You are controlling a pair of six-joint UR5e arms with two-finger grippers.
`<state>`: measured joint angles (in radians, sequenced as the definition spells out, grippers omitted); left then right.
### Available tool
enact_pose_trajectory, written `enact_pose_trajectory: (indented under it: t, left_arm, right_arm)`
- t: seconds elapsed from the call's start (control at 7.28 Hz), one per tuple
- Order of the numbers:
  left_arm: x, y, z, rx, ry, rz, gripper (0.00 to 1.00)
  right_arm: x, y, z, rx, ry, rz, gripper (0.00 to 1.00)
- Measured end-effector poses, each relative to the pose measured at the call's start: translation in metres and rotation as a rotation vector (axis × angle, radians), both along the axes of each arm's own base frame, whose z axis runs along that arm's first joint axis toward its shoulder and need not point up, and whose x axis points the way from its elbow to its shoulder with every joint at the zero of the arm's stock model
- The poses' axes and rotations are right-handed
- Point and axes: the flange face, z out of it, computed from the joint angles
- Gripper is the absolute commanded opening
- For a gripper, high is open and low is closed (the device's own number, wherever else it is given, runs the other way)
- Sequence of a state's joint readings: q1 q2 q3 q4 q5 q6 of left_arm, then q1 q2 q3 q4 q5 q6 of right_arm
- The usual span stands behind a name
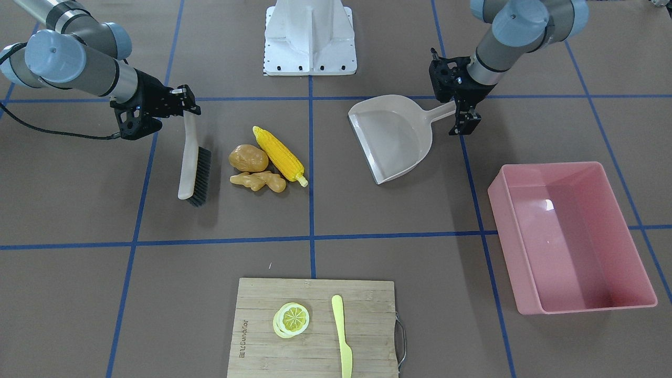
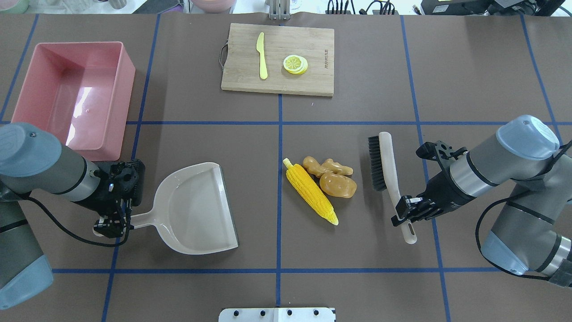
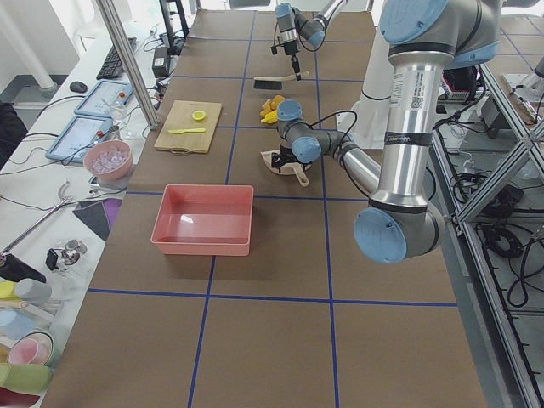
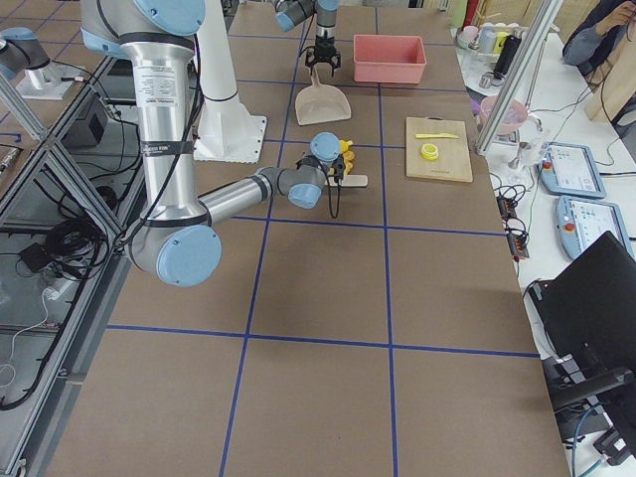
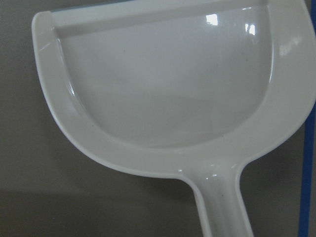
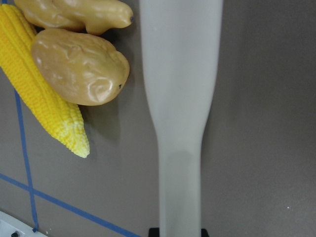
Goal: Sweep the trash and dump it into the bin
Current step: 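Move the brush with the right gripper behind the corn and potato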
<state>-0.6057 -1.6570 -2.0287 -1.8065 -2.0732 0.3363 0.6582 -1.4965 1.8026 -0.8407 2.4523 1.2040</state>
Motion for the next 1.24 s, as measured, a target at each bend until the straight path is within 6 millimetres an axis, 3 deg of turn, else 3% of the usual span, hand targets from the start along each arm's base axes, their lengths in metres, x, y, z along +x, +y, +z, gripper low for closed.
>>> enact_pose_trajectory:
  t: [0.27,0.55,0.82,1.24]
  left_arm:
    - [-0.010,0.002,0.000,-0.003,0.003,-0.009,0.98]
    - [-0.017,0.006,0.030,-0.032,-0.033,-0.013,0.98]
    - [-0.013,0.006,0.045,-0.048,-0.055,-0.011,0.98]
    - [-0.008,0.004,0.037,-0.061,-0.046,-0.022,0.98]
  right_arm:
    - [-0.007,0.009,-0.004,-0.007,-0.009,-0.030,0.00]
    - [-0.019,0.023,-0.004,-0.010,-0.010,-0.066,0.00]
    - [-0.031,0.036,-0.006,-0.015,-0.010,-0.096,0.00]
    - [-0.046,0.040,-0.017,-0.019,-0.019,-0.114,0.00]
